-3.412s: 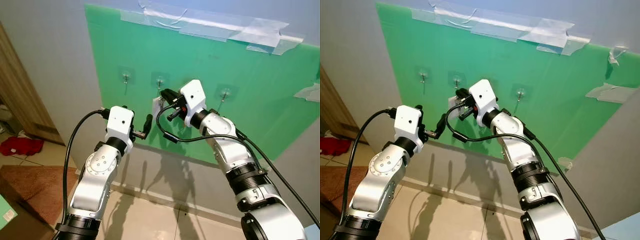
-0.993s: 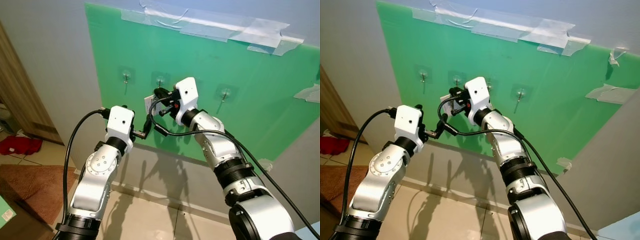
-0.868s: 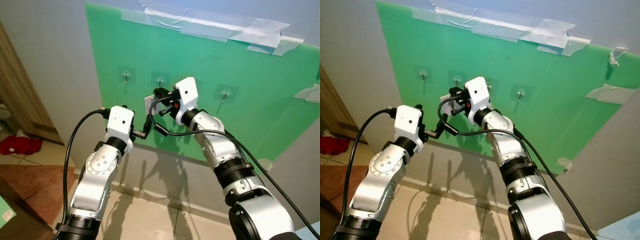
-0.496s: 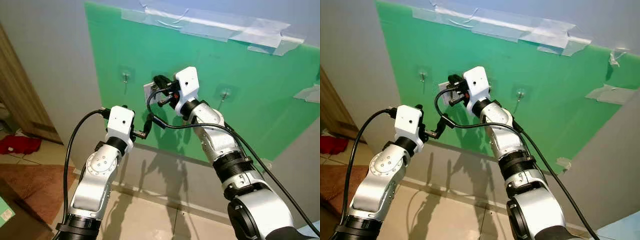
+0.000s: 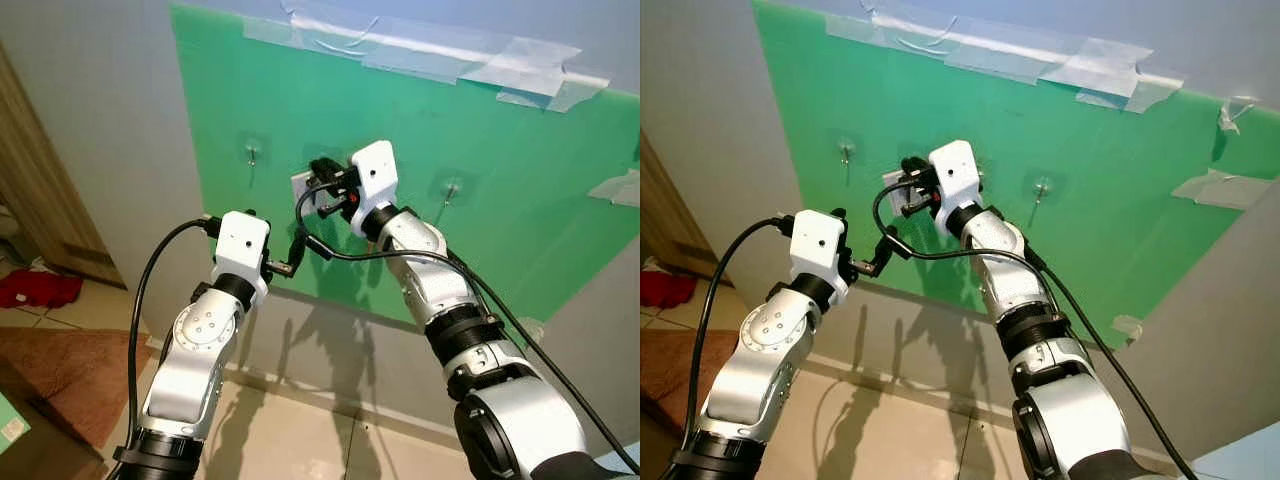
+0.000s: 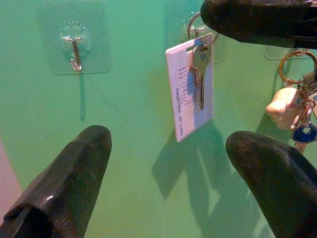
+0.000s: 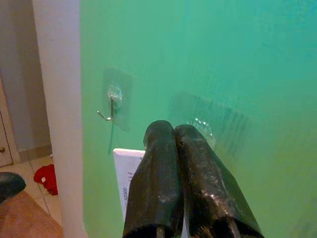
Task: Hang keys on a hook
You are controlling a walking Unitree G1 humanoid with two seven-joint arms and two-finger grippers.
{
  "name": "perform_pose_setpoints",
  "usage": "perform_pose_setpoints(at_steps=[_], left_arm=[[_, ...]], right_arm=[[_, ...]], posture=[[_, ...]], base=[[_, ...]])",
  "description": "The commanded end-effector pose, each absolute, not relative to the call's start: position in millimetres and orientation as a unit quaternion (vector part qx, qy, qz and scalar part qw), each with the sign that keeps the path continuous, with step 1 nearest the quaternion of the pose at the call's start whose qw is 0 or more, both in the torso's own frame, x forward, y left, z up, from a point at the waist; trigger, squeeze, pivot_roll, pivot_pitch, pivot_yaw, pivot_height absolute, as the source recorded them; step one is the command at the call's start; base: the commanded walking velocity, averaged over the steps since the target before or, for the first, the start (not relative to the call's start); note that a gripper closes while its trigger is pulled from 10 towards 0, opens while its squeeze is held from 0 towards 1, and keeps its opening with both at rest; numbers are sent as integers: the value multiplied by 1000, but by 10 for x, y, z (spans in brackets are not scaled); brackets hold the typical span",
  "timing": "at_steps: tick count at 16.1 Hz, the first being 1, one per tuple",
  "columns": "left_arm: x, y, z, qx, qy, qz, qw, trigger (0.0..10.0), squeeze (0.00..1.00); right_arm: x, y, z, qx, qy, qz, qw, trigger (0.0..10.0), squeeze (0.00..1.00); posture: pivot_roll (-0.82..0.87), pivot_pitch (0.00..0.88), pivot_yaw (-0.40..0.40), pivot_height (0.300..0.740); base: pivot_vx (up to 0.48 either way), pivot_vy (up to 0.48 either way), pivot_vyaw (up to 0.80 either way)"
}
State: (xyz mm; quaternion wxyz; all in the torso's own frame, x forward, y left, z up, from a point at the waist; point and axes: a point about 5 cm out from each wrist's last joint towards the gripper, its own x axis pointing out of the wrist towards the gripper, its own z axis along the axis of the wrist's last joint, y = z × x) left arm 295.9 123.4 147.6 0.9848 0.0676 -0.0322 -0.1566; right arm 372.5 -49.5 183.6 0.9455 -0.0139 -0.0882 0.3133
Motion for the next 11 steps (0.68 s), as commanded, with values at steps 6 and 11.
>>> perform_pose_setpoints(at_steps=[6,11], left_arm=[[2945,1203,1505,72,-41,-159,984,10000,0],[2946,1204,1511,73,-41,-159,984,10000,0]], right_arm=[[3795,-567,1839,36,-66,293,953,0,0],[3821,-573,1780,84,-34,289,953,0,0]], posture=[[62,0,-83,740],[64,0,-84,740]], base=[[0,0,0],[0,0,0]])
